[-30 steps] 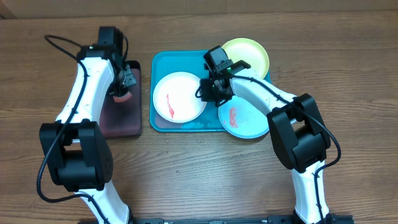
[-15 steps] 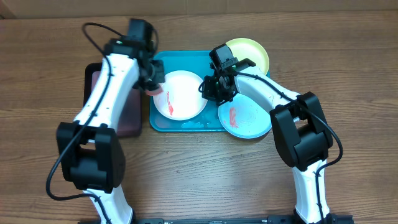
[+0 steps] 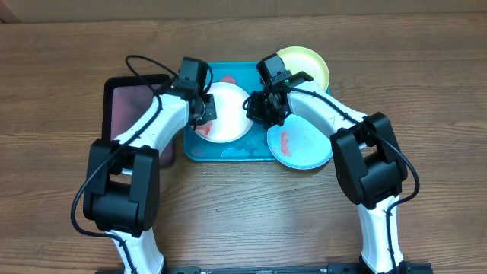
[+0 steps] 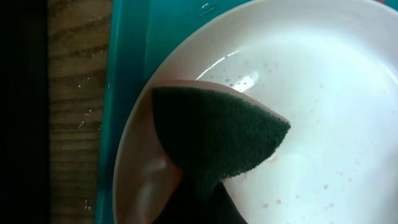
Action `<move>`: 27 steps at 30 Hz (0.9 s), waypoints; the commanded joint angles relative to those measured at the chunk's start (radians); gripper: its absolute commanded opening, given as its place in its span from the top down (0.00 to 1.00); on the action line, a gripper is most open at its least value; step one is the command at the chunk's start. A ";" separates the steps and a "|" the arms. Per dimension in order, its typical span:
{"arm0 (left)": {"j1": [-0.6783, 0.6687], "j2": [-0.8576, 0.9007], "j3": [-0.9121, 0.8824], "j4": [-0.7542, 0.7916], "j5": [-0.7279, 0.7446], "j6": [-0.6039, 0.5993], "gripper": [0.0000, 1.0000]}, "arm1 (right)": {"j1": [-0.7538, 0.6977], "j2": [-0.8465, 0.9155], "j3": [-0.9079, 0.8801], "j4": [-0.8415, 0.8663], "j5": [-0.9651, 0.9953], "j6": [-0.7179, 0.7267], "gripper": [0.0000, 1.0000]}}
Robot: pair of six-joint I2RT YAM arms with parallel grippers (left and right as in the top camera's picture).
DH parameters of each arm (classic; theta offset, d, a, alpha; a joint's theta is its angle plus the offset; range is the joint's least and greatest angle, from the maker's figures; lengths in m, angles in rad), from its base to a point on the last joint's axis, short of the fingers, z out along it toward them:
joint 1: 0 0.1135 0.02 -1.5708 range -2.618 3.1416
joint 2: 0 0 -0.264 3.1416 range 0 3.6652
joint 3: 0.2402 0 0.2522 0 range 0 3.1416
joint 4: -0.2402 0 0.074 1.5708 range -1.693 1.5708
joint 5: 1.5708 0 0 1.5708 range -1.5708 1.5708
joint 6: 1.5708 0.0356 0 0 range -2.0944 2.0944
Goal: Clean dirty plates on tray and stack at the side
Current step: 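Lift the sponge with the left gripper and bring it onto the white plate, then scrub the white plate with the sponge while the right gripper holds it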
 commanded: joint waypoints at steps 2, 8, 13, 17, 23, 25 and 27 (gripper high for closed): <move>-0.002 0.002 -0.071 0.050 -0.060 -0.027 0.96 | -0.008 0.011 -0.010 0.005 -0.006 0.011 0.96; -0.027 0.002 -0.108 0.009 0.011 0.022 0.96 | -0.008 0.011 -0.010 0.003 -0.006 0.011 0.96; -0.058 0.002 -0.094 -0.043 0.263 0.166 0.96 | -0.008 0.011 -0.010 -0.011 -0.006 0.011 0.96; -0.089 0.002 -0.080 -0.064 0.374 0.181 0.96 | -0.008 0.011 -0.010 -0.031 -0.006 0.011 0.96; -0.111 0.002 -0.073 0.004 0.273 0.090 0.96 | -0.005 0.011 -0.010 -0.064 -0.006 0.011 0.96; -0.105 0.002 -0.073 0.029 0.154 0.010 0.96 | -0.005 0.011 -0.010 -0.077 -0.006 0.011 0.96; -0.101 0.002 -0.073 0.046 0.032 -0.065 0.96 | -0.005 0.011 -0.010 -0.093 -0.006 0.011 0.96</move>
